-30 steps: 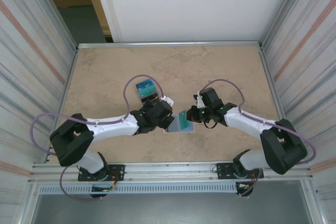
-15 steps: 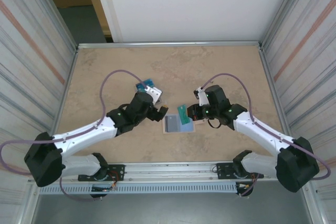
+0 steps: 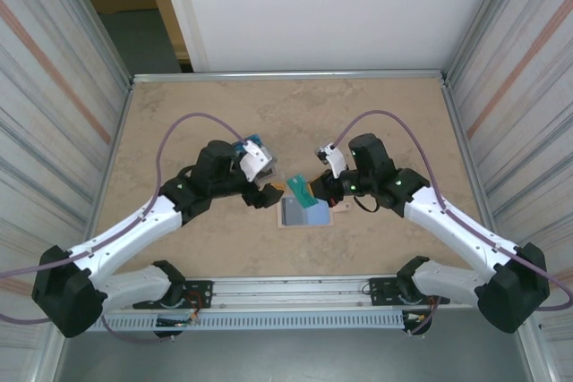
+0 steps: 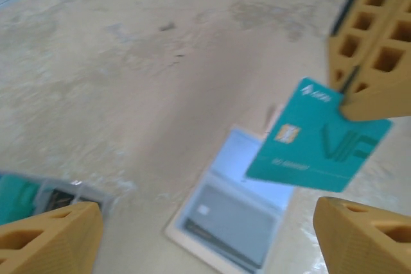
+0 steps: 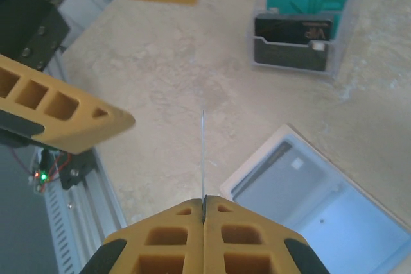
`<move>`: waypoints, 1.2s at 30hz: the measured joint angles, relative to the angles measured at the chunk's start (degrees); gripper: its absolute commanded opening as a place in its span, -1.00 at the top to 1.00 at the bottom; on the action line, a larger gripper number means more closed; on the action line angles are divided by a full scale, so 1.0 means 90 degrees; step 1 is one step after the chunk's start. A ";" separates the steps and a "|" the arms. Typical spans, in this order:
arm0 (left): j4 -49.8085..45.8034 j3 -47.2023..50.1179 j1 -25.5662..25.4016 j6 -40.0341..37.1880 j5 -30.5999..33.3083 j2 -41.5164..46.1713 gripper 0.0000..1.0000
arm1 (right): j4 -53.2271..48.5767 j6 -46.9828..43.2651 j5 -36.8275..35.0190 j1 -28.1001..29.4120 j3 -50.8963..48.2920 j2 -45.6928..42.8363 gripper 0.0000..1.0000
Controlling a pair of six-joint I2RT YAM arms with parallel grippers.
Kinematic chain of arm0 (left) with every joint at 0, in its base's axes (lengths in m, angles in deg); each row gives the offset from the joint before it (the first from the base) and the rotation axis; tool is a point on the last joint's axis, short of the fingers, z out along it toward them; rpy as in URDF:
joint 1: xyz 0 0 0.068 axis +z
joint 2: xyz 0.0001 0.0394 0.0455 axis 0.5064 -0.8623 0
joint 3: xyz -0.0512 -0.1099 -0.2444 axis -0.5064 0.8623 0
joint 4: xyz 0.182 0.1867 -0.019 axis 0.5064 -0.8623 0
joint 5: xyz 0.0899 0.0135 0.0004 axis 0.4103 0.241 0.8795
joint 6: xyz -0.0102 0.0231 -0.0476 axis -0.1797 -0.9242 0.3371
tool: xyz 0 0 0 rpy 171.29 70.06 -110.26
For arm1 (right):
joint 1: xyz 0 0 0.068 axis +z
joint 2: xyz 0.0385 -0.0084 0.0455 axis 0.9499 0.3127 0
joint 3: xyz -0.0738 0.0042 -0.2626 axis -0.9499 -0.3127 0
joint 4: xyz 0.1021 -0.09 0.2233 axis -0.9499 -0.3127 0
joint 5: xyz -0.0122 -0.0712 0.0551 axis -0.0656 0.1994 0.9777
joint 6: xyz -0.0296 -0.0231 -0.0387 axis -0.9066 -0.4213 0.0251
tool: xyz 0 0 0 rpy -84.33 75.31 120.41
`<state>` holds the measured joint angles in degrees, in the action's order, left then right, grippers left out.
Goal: Take the credit cards out of the card holder
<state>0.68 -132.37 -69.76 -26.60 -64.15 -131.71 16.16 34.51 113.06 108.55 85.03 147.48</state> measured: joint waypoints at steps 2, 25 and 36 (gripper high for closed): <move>-0.0107 -0.0129 0.0000 -0.0170 -0.0381 -0.0124 -0.47 | -0.0114 -0.0189 0.0078 0.0097 0.0126 0.0015 1.00; -0.1115 -0.0702 -0.0355 -0.1224 -0.1936 -0.0916 1.00 | -0.0777 -0.0974 0.0175 0.0454 0.0495 0.0350 0.53; -0.0287 -0.0029 -0.0396 -0.0775 -0.1129 0.0075 1.00 | 0.0238 -0.0301 0.0102 0.0019 0.0039 -0.0602 -0.97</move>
<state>-1.90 -132.64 -73.32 -33.57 -74.31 -131.04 18.30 31.80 113.98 108.73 85.38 142.06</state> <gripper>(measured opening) 0.066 0.886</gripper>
